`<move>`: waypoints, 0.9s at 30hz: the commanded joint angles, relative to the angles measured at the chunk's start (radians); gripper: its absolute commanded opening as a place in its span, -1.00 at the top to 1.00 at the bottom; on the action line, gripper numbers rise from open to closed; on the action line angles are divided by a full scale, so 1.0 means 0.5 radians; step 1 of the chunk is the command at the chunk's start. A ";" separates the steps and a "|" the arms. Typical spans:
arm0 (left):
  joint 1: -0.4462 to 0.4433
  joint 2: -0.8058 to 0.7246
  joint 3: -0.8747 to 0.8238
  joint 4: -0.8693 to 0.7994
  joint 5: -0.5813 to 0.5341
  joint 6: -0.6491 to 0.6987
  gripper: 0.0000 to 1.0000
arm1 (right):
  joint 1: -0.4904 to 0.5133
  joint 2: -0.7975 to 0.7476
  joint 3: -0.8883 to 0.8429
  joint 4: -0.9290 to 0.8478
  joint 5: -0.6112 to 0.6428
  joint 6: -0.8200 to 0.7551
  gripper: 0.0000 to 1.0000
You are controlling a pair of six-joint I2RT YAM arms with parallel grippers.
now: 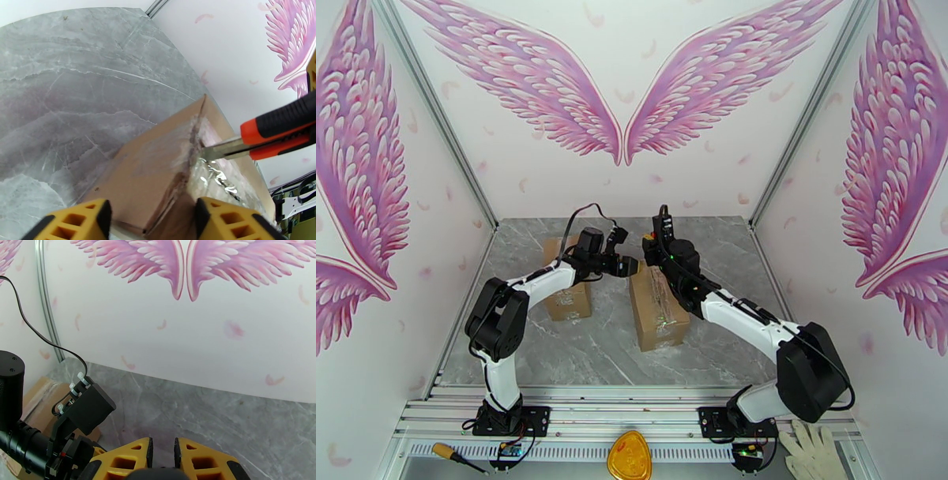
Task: Unpack the express box
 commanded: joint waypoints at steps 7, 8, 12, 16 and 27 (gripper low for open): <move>0.028 0.142 0.393 -0.238 0.293 0.401 -0.54 | 0.036 0.032 0.012 -0.164 -0.118 -0.025 1.00; 0.028 0.188 0.455 -0.281 0.331 0.431 -0.54 | 0.036 0.041 0.021 -0.163 -0.123 -0.025 1.00; 0.025 0.311 0.590 -0.404 0.450 0.492 -0.51 | 0.033 0.071 0.070 -0.201 -0.140 -0.021 1.00; 0.018 0.430 0.674 -0.571 0.492 0.562 -0.41 | 0.029 0.090 0.109 -0.212 -0.140 -0.038 1.00; 0.035 0.399 0.450 -0.524 0.374 0.455 0.04 | 0.022 0.137 0.237 -0.326 -0.195 -0.077 1.00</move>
